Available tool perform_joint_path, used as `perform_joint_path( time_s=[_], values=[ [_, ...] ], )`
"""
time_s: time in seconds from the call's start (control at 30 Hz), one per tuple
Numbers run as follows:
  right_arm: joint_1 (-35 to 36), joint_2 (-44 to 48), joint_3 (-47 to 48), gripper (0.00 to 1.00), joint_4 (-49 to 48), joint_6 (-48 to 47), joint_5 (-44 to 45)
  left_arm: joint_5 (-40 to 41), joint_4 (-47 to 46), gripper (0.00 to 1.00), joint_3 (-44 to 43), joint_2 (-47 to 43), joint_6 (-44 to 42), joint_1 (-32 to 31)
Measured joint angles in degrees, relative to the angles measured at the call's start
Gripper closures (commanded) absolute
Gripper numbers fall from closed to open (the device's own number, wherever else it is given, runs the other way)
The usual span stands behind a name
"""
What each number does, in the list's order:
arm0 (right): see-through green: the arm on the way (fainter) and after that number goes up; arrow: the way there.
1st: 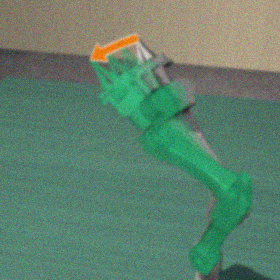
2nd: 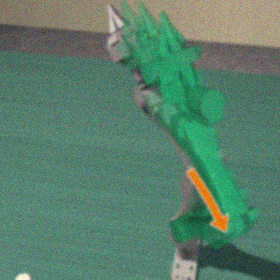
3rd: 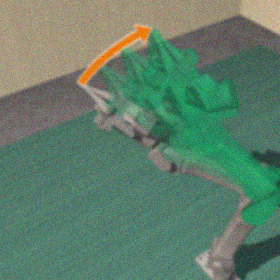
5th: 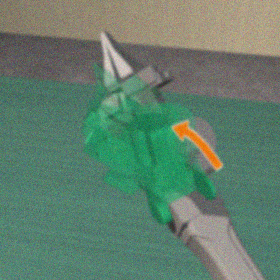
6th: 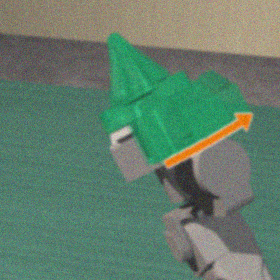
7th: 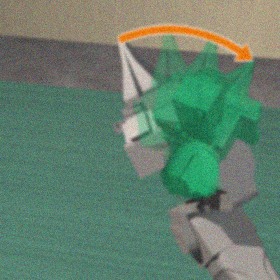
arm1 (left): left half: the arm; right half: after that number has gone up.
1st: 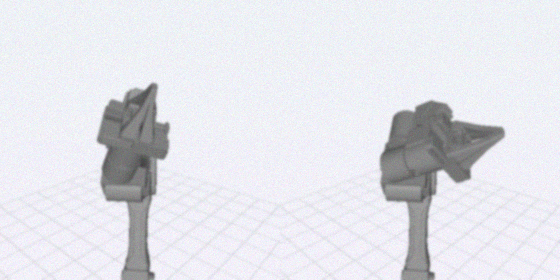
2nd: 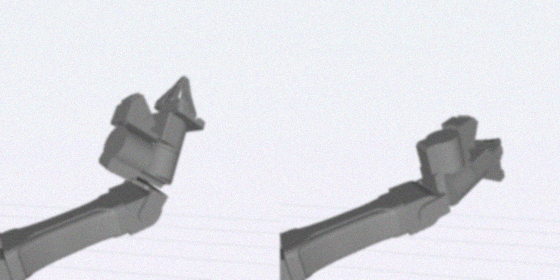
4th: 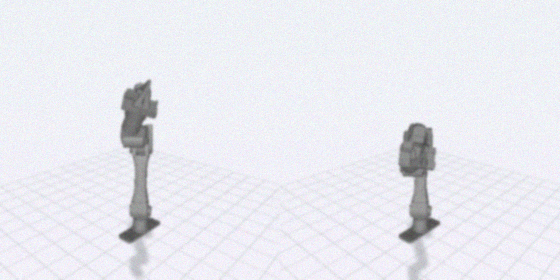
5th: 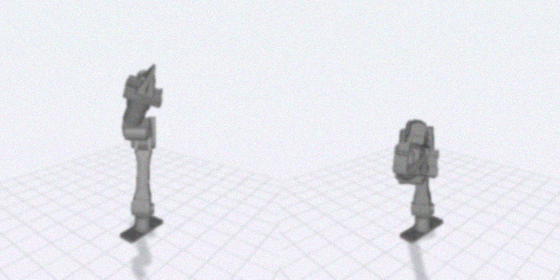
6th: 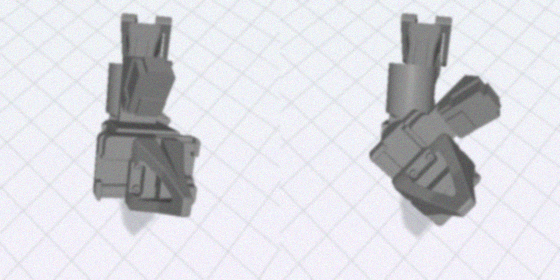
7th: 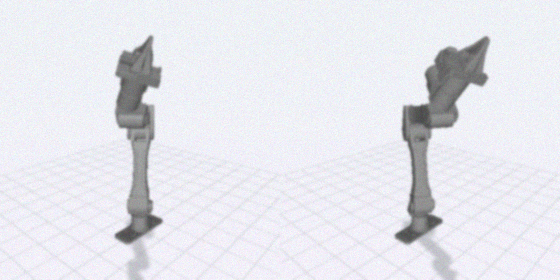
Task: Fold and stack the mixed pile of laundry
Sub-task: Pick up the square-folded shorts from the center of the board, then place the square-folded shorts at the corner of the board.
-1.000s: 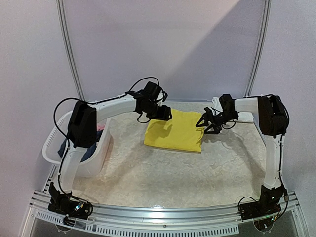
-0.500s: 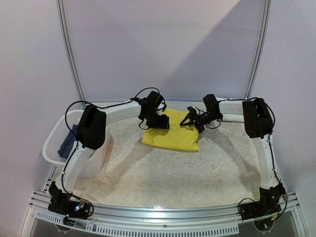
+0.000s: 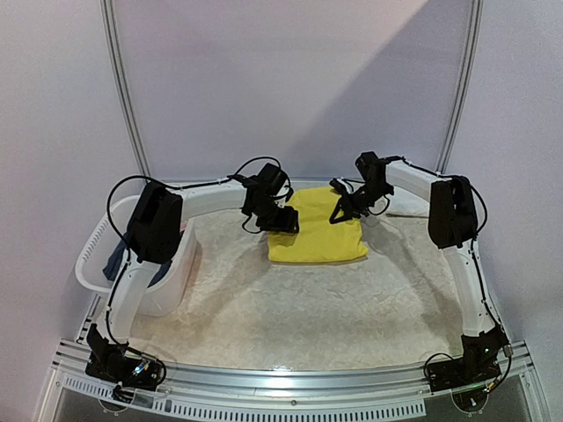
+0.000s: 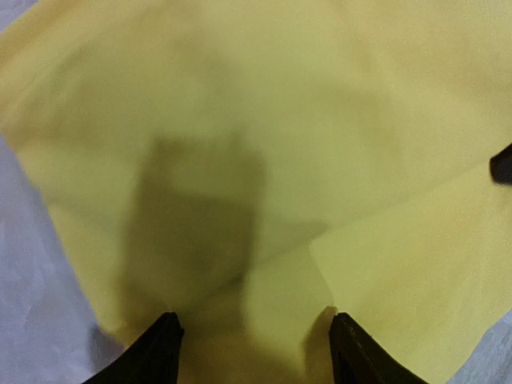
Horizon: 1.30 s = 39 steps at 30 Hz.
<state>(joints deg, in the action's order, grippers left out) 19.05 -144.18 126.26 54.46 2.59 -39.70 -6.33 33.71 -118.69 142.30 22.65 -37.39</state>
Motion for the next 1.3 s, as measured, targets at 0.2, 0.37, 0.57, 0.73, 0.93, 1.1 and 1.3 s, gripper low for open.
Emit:
perform_joint_path(
  time_s=[0.2, 0.37, 0.57, 0.73, 0.93, 1.1, 1.3],
  values=[
    [-4.9, -0.2, 10.0, 1.0, 11.2, -9.1, 10.2, 1.9, 0.7, 0.34, 6.4, -5.5, -0.2, -0.4],
    [-9.6, -0.4, 16.0, 1.0, 12.7, -11.5, 16.7, 3.4, 0.9, 0.34, 9.6, -9.0, -0.7, -1.1],
    [-12.6, -0.9, 19.1, 1.0, 13.4, -13.7, 23.6, 4.6, 1.0, 0.34, 11.6, -11.4, -1.7, -3.4],
    [-12.8, -0.9, 19.8, 1.0, 13.4, -18.1, 27.6, 5.1, 1.4, 0.33, 13.2, -11.5, -2.1, -4.4],
    [-13.9, -0.9, 20.8, 1.0, 13.1, -22.9, 31.2, 5.6, 2.1, 0.33, 13.8, -11.5, -2.4, -4.6],
    [-15.6, -0.6, 21.6, 1.0, 12.1, -25.3, 32.7, 5.7, 2.2, 0.33, 13.8, -11.5, -2.8, -4.7],
    [-16.5, 0.5, 21.6, 1.0, 12.0, -26.0, 32.7, 5.7, 2.2, 0.33, 14.2, -11.5, -3.0, -4.8]
  ],
)
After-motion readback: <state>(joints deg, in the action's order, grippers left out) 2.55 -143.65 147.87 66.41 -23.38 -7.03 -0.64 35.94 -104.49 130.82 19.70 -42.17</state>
